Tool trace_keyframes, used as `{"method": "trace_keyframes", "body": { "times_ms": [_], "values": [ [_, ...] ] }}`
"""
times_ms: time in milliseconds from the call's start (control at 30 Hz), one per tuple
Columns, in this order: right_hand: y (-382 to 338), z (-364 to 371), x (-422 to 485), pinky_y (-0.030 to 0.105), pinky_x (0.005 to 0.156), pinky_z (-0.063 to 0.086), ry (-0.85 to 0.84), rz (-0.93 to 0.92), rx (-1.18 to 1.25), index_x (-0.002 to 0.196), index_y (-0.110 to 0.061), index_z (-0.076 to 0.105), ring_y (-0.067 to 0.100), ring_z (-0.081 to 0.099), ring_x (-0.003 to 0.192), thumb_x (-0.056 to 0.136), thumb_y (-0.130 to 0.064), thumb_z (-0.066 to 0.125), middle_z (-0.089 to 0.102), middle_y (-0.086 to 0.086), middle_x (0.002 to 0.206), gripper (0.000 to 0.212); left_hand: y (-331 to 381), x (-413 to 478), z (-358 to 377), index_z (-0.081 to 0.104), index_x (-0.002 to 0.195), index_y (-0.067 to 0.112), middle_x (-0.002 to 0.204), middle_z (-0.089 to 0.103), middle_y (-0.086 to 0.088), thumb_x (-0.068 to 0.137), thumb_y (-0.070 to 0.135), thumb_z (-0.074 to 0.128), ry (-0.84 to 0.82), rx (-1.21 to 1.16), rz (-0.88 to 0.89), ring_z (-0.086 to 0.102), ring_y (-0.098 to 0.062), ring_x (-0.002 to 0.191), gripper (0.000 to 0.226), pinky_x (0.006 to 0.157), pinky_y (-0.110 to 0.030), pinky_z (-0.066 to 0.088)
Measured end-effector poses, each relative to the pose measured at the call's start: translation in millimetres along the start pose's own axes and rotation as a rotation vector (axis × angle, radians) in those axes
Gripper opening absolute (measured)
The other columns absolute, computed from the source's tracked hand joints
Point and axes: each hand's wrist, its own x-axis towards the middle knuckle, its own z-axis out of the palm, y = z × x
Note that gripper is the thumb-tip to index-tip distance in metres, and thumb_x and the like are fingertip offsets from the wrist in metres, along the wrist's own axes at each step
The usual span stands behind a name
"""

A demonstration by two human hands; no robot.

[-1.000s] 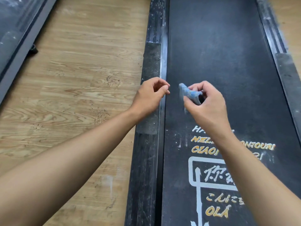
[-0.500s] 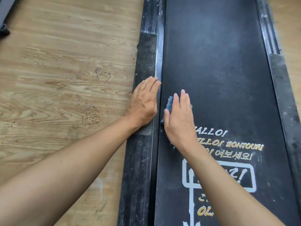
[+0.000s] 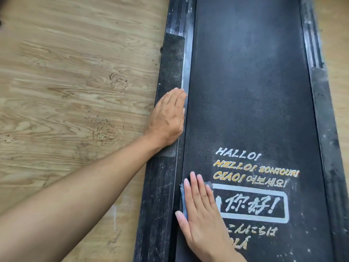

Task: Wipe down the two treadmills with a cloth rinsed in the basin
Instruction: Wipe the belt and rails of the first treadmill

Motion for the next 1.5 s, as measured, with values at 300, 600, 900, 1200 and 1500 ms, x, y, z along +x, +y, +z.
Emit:
{"method": "trace_keyframes", "body": {
  "times_ms": [300, 600, 900, 1200, 1500],
  "values": [
    [55, -36, 172, 0.049, 0.131, 0.003, 0.048, 0.238, 0.027, 0.167, -0.007, 0.004, 0.027, -0.008, 0.162, 0.105, -0.041, 0.015, -0.007, 0.013, 0.175, 0.072, -3, -3, -2, 0.059, 0.147, 0.013, 0.161, 0.050, -0.001, 0.097, 0.010, 0.037, -0.094, 0.065, 0.077, 0.038, -0.025, 0.154, 0.054, 0.127, -0.047, 0.025],
    [-35, 18, -55, 0.047, 0.124, 0.019, -0.028, 0.137, 0.036, 0.163, -0.004, 0.023, 0.033, 0.021, 0.159, 0.101, -0.041, 0.041, 0.013, 0.016, 0.174, 0.075, -5, -2, 0, 0.063, 0.145, 0.019, 0.160, 0.052, 0.006, 0.092, 0.008, 0.046, -0.159, 0.135, 0.090, 0.034, -0.021, 0.156, 0.056, 0.128, -0.050, 0.022],
    [66, -47, 188, 0.047, 0.131, 0.003, 0.080, 0.321, 0.048, 0.167, -0.010, 0.004, 0.025, -0.008, 0.162, 0.105, -0.050, 0.008, -0.006, 0.011, 0.175, 0.074, 1, -4, -7, 0.062, 0.146, 0.017, 0.161, 0.050, 0.005, 0.093, 0.019, 0.027, -0.183, 0.156, 0.088, 0.032, -0.020, 0.157, 0.063, 0.129, -0.050, 0.020],
    [-5, 9, -81, 0.047, 0.125, 0.018, -0.089, 0.106, -0.045, 0.164, -0.005, 0.021, 0.032, 0.021, 0.159, 0.104, -0.053, 0.038, 0.011, 0.014, 0.174, 0.079, 0, -2, -6, 0.061, 0.147, 0.019, 0.161, 0.050, 0.005, 0.095, 0.012, 0.037, -0.187, 0.143, 0.083, 0.033, -0.021, 0.157, 0.058, 0.129, -0.050, 0.019],
    [119, -56, 185, 0.051, 0.130, 0.004, 0.063, 0.386, 0.050, 0.167, -0.011, 0.001, 0.024, -0.010, 0.162, 0.106, -0.059, 0.014, -0.008, 0.009, 0.176, 0.080, 18, -3, -8, 0.054, 0.152, 0.014, 0.167, 0.042, 0.001, 0.099, 0.021, 0.033, -0.274, 0.217, -0.005, 0.023, -0.022, 0.161, 0.058, 0.130, -0.053, 0.012]
  ]
}}
